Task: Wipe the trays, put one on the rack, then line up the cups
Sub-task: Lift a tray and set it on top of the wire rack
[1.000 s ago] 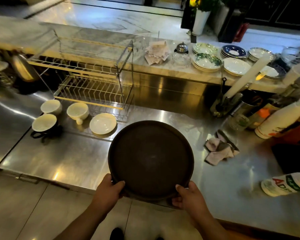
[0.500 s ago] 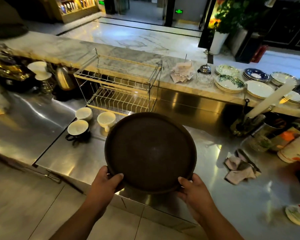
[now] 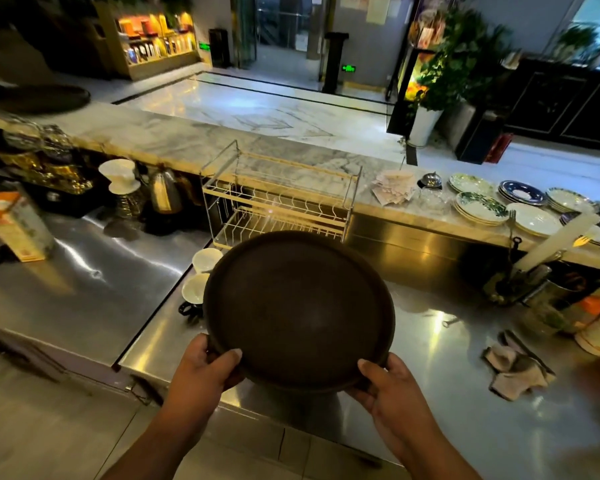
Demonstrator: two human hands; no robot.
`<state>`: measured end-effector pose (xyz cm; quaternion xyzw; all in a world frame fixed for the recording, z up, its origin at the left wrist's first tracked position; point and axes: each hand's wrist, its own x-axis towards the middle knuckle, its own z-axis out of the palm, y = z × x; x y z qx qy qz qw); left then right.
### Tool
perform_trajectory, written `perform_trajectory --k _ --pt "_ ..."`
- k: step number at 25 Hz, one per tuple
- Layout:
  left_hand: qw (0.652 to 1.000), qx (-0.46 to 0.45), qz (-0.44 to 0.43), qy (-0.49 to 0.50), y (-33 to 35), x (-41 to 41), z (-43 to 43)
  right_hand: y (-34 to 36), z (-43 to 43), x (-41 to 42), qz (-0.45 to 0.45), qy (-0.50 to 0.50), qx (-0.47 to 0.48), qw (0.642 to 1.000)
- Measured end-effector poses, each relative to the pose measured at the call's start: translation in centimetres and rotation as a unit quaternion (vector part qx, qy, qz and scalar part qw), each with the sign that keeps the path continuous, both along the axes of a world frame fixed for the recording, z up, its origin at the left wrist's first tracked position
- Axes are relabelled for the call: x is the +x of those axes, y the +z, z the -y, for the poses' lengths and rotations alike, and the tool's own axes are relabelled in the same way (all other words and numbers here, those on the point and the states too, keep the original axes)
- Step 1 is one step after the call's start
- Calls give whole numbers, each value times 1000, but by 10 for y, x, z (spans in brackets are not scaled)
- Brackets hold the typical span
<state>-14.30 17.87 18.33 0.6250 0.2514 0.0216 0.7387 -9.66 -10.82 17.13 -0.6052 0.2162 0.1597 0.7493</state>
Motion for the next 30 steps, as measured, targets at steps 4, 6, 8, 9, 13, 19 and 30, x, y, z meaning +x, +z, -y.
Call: perform_trajectory --k 4,6,8,9,13,19,30 --pt "1000 4 2 -10 11 2 -38 19 -36 2 30 7 3 1000" --pt "999 45 -1 -13 19 8 -52 28 -47 8 46 21 -15 999" --pt "994 108 -5 -29 29 15 -63 40 -55 17 58 38 -39 997" --pt "990 137 -7 -38 34 19 -67 47 -57 24 67 49 -56 995" --pt "981 193 9 -33 48 43 -74 69 -67 60 107 79 -129 983" --pt "987 156 36 6 68 108 -80 94 -76 127 124 95 -103 982" --pt "990 123 68 6 85 210 -103 107 -99 200 139 59 -60 987"
